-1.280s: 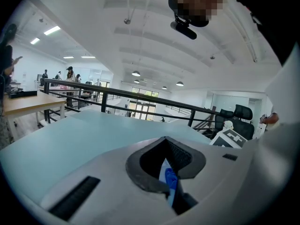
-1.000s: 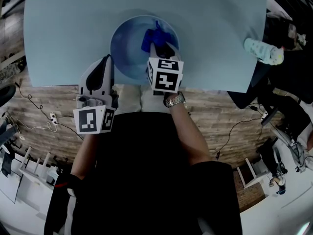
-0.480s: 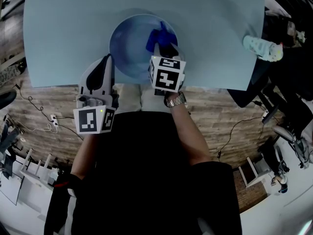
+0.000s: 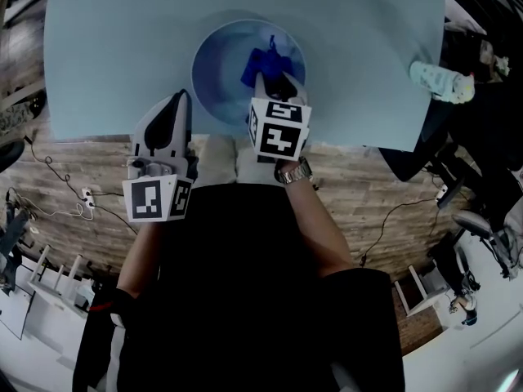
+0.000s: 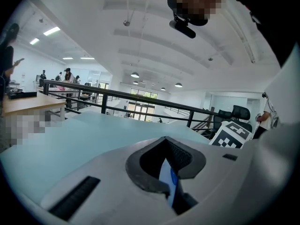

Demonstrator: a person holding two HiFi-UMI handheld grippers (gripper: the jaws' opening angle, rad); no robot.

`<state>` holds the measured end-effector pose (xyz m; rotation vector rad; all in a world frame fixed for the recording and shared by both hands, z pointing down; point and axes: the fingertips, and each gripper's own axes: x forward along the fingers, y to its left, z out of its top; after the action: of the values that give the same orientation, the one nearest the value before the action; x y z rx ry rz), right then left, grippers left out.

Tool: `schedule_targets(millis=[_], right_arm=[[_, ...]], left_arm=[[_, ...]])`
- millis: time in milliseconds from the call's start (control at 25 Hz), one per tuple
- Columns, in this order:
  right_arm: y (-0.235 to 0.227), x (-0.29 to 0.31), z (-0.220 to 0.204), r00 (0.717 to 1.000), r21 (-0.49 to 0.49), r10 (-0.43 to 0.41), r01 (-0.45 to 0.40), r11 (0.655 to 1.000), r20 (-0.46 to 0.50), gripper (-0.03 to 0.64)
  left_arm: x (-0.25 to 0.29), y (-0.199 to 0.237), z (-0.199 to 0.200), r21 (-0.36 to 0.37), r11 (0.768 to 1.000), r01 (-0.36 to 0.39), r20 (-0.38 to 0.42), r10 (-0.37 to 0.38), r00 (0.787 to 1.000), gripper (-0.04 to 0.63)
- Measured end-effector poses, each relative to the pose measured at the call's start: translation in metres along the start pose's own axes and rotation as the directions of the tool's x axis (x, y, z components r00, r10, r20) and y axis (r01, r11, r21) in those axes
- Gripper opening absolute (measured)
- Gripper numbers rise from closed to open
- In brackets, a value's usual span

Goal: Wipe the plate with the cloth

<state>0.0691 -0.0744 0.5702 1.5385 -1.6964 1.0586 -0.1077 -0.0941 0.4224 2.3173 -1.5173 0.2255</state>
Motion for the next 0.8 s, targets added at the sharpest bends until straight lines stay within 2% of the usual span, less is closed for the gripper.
schedule_targets(millis=[560,800], right_arm=[[0.088,0.005,-0.015,0.989,-0.095,0.143,-0.147,0.985,-0.040,0.118],[0.107,0.013,-0.020,0.982,-0.143,0.176,-0.184,0.973,-0.065,0.118]], left_arm=[[-0.030,0.033,-0.002,-0.012,0.998,-0.056,0.008,0.057,0.998,0.002],[-0.034,0.040,-0.007,-0.022,0.996,-0.083,0.009,0.083,0.996,0.001]])
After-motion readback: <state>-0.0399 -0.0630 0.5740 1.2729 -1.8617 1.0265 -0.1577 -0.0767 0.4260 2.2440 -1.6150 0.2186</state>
